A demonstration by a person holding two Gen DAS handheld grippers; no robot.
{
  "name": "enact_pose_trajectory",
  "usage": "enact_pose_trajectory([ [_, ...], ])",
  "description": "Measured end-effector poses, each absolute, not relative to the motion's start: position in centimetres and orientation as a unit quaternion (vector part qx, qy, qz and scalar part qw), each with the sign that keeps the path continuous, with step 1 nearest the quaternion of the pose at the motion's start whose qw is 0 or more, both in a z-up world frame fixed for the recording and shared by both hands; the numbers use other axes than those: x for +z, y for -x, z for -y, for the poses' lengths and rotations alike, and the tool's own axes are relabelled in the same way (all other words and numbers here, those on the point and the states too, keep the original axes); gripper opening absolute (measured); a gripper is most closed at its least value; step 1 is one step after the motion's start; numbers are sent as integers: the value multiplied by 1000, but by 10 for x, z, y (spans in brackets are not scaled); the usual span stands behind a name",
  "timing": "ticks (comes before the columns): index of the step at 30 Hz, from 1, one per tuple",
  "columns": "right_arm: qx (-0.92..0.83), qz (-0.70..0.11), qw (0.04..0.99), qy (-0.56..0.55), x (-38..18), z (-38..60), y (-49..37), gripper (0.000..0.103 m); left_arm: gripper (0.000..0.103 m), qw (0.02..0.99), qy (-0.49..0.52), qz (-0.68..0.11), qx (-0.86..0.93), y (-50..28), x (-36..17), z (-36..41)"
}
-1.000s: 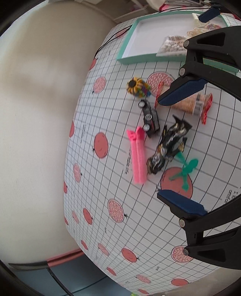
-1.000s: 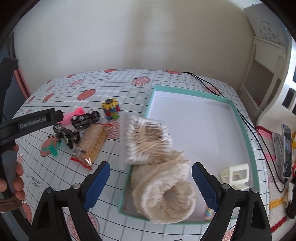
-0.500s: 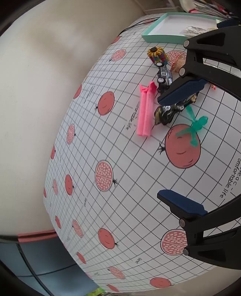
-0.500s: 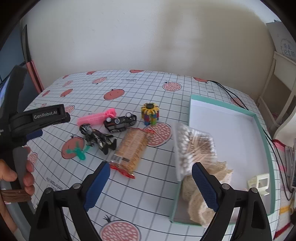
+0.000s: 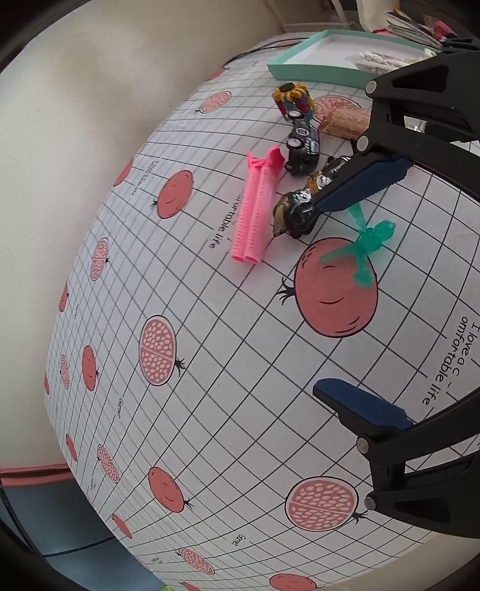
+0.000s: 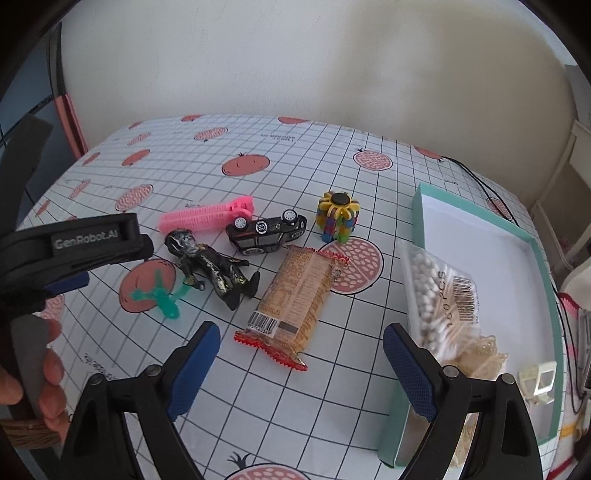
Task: Organize objects
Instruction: 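Grasp the brown biscuit packet with the right tool while the left tool approaches the green toy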
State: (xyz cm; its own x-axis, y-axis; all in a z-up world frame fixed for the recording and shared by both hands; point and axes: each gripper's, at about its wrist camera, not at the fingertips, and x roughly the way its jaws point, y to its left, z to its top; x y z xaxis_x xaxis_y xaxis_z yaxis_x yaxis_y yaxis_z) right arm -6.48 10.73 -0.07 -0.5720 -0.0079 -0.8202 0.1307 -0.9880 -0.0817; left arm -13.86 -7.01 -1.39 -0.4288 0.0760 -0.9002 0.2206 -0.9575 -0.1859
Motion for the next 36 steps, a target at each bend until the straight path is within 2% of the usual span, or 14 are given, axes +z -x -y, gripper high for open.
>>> enact_pose_trajectory([
  [20,-862,-48,42,-502,-38,-107,89,92,92,22,-570,-77,-818,137,-32,37],
  [27,-863,-40,33,-502,-41,-112,91,92,89,23,-574,-62,-816,139,-37,34],
  [29,-864,-35,32,-502,-40,-114,91,89,87,23,-575,-60,-816,139,-37,33],
  [31,-863,-29,36,-504,-39,-116,92,76,82,21,-576,-58,-815,137,-38,32],
  [32,-863,-30,35,-503,-39,-116,92,73,80,19,-577,-57,-815,137,-38,31],
  [34,-863,-34,33,-503,-37,-116,91,58,76,18,-579,-54,-814,137,-38,30],
  [36,-862,-30,35,-505,-37,-117,92,58,72,17,-578,-48,-815,136,-38,28],
])
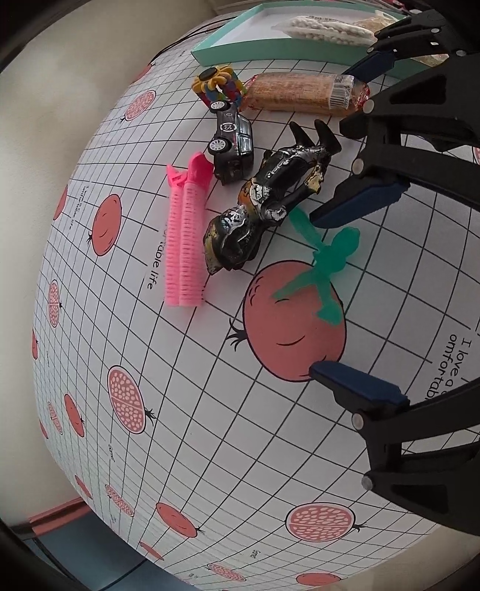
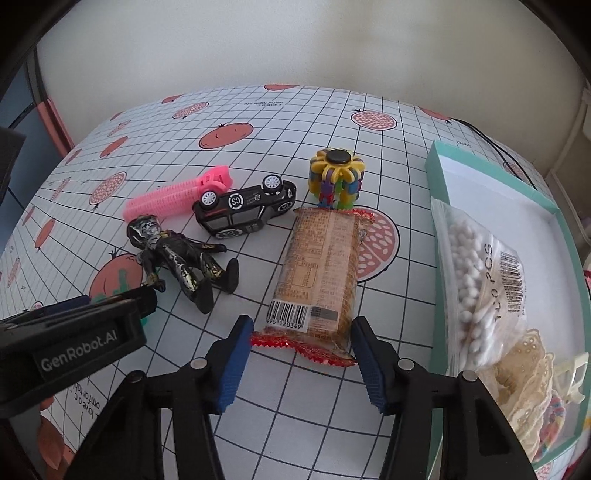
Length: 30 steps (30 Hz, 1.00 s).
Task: Organize objects
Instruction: 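Grasp the brown biscuit packet with the right tool while the left tool approaches the green toy, then grasp and lift the green toy with the left tool while the right tool carries the packet to the tray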
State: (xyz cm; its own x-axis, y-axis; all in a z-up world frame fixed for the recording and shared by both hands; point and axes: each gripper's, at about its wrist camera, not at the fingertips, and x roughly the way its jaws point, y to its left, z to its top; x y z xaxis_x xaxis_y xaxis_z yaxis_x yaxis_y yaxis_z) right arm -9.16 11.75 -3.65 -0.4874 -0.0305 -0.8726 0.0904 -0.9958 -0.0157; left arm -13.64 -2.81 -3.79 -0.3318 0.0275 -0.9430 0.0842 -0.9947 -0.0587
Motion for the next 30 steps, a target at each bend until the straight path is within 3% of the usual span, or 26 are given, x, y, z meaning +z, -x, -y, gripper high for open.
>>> enact_pose_trajectory([
  [7,-858,-19,43,-511,-35,-121,91,56,51,-4,-570,-38,-821,134,-34,20],
  [21,-858,25,61,-509,-22,-137,86,55,50,2,-545,-49,-837,125,-21,28],
  [23,-859,28,62,-508,-20,-140,85,55,37,4,-535,-40,-844,128,-18,22],
  [30,-870,33,74,-486,-4,-143,79,55,38,-2,-508,-27,-861,129,-9,12],
])
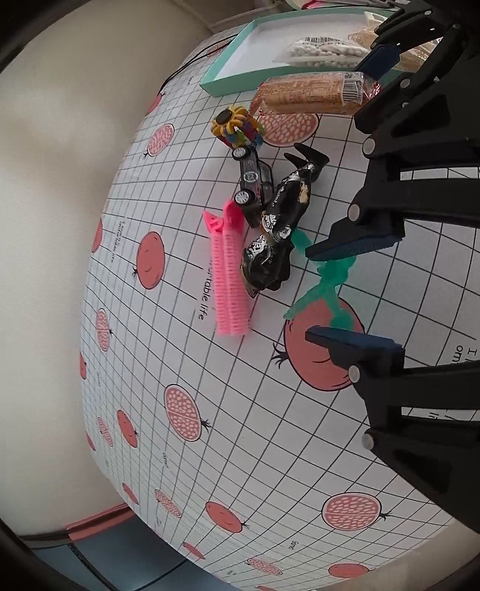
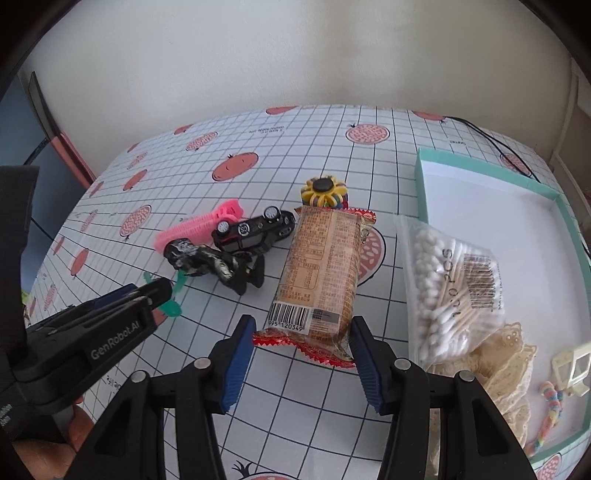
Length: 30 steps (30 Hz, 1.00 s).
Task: Organize objects
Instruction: 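Grasp and lift the green toy with the left tool while the right tool carries the packet to the tray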
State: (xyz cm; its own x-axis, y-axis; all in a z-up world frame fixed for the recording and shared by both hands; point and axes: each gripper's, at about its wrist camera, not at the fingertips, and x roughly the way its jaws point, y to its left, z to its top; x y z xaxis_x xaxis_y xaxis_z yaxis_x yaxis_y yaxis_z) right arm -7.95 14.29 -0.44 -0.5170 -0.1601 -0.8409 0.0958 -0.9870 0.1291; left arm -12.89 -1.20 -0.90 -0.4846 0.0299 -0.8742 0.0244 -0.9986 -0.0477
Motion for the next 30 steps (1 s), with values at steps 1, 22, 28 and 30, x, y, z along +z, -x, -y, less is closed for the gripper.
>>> enact_pose_trajectory([
  [1,-872,33,75,-482,-2,-143,79,55,38,2,503,26,864,127,-6,11],
  [22,-900,39,79,-427,35,-162,64,55,38,18,387,-1,922,107,43,-10],
  [28,-902,37,70,-424,37,-178,62,55,38,49,388,15,920,105,45,-22],
  [30,-903,43,64,-422,38,-187,61,55,38,58,390,21,919,103,46,-27],
])
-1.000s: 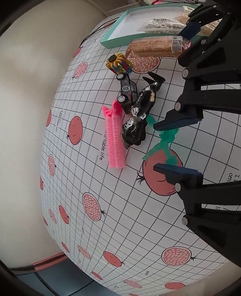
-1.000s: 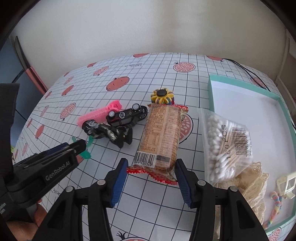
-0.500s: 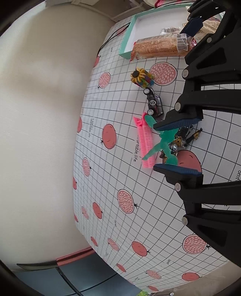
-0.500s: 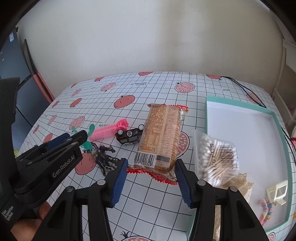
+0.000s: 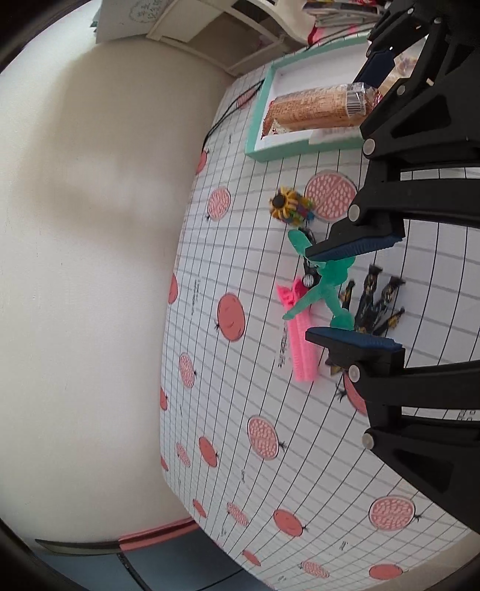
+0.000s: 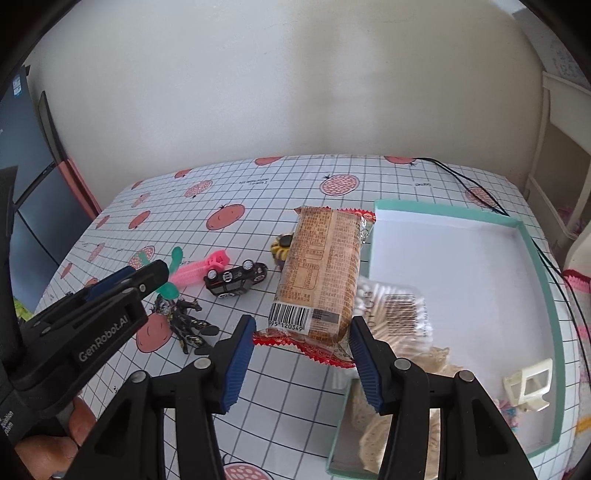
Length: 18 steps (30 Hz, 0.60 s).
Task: Organize objects
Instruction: 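Grasp and lift the green toy with the left tool while the right tool carries the packet to the tray, then carry the packet with the right tool while the left tool carries the green toy over the tray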
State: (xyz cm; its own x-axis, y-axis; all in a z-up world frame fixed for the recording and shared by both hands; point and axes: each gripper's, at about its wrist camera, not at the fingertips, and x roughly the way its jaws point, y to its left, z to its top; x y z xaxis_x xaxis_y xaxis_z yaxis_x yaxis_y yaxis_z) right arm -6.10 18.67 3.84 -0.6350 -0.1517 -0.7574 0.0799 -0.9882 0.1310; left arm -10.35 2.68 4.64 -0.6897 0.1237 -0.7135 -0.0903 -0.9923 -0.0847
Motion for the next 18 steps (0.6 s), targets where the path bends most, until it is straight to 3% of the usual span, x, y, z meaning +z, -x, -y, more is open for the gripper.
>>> enact_pose_trajectory([
  [18,-904,99,-41,-415,35,-289,49,55,38,152,388,-9,909,72,58,-130],
])
